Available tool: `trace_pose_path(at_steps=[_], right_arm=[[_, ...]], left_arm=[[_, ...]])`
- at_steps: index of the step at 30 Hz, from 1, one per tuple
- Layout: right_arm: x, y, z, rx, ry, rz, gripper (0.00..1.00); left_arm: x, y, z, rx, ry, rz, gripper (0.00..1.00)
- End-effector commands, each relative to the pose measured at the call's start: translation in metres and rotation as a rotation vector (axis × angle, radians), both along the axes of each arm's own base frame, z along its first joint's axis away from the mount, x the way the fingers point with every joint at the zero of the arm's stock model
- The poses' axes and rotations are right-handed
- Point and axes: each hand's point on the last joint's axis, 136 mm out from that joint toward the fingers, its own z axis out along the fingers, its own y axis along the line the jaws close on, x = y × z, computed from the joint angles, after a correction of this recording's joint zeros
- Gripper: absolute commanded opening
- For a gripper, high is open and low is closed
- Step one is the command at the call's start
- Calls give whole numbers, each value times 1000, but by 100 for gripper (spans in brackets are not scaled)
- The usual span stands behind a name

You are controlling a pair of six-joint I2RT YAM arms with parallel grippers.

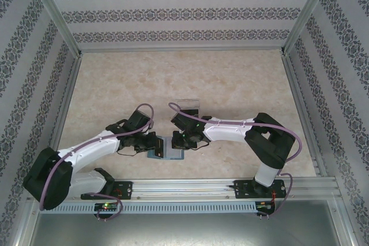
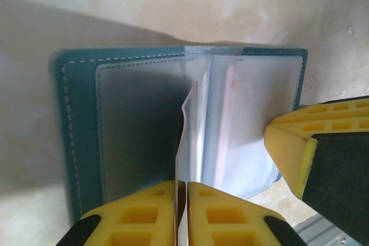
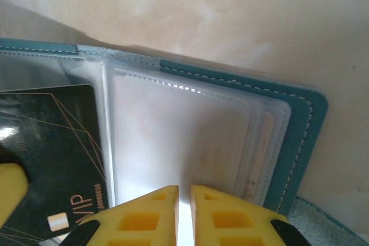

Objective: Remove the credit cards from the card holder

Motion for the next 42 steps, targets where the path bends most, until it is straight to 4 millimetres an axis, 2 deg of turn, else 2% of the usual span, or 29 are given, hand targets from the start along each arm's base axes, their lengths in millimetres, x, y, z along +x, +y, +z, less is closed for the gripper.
trace_pose_path(at_steps=[1, 13, 24, 28, 33, 42], right_arm=[[-9, -5, -11, -50, 29, 13, 16], [-8, -4, -6, -45, 24, 18, 16], [-2, -7, 37, -18, -56, 24, 17], [-1, -13, 48, -26, -84, 24, 17], [2, -24, 51, -53, -98, 23, 17], [10, -49, 63, -69, -119, -2, 17]], left_arm=[[8, -14, 11, -77, -12, -6, 15], [6, -2, 17, -23, -29, 7, 8], [8, 10, 48, 50, -108, -47, 5], [10, 4, 59, 31, -163, -117, 5], [17, -8, 65, 14, -252, -268, 1], [46, -36, 87, 14, -460, -541, 0]])
